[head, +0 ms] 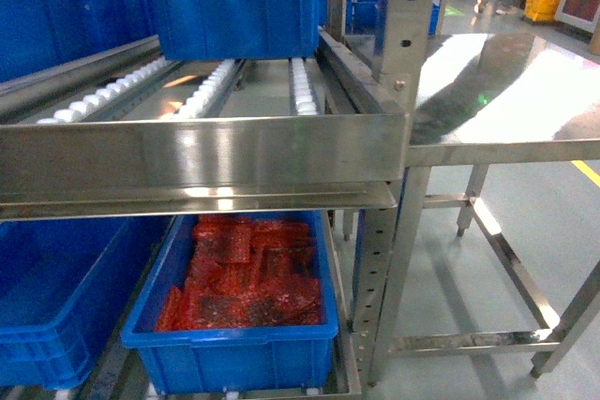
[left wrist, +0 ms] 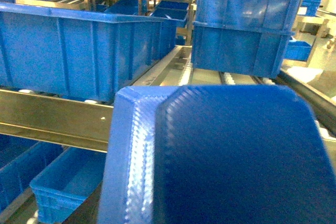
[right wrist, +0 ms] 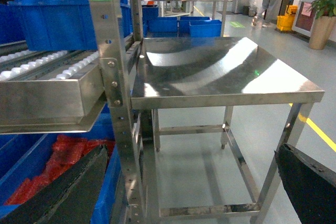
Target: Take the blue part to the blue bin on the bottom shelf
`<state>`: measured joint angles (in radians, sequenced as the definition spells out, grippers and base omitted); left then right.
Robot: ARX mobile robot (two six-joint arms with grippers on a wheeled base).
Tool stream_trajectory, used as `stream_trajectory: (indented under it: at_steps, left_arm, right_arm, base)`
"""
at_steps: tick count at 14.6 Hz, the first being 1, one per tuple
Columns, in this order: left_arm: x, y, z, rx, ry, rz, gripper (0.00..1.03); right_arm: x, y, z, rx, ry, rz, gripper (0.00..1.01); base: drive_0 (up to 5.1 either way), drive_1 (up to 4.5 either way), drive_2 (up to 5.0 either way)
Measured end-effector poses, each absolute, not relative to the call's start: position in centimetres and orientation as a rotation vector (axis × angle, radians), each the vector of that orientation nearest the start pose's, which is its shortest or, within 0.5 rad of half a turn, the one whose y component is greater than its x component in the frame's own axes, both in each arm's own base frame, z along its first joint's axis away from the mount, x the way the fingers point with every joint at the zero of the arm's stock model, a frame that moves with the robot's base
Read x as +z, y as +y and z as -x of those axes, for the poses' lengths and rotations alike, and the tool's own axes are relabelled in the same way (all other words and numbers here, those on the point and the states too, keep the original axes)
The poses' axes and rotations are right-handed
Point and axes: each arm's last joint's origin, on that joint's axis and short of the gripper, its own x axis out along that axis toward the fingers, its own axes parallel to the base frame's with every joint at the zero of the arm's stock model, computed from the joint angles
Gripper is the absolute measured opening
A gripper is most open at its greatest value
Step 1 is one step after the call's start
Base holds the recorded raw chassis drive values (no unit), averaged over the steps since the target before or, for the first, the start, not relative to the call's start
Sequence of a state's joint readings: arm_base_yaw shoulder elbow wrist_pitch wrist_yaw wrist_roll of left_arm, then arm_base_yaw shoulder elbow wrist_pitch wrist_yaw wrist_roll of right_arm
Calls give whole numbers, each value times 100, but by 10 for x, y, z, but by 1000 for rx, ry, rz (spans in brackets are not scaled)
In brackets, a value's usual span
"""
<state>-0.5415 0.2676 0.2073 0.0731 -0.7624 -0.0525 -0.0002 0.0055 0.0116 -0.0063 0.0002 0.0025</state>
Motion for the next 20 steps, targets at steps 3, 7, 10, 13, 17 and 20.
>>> stream_trajectory:
  at_steps: [3,7,10,13,17,20]
  left_arm:
    - [219,-36,-98,221,-15,59,43]
    - [220,-36,-98,221,-16,60,43]
    - [220,-36,-98,220,-16,60,43]
    - [220,-36,-98,221,-16,60,43]
    - [220,-35,-98,227,-19,62,43]
    - [220,-35,-98,225,-18,61,43]
  right_arm:
    - [167,0,-97,0,-2,-2,98]
    - [167,0,-97,0,-1,-2,98]
    - [166,0,-97,0,0,-2,98]
    - [166,0,-97,0,1,-2,98]
    - [166,0,-97,3,1,-2,98]
    - [167,0,-97,2,-1,-2,98]
  base:
    - [-490,247,247]
    - [-492,247,247]
    - [-494,246,246]
    - [-501,240,240]
    - [-252,119,119]
    - [0,0,0]
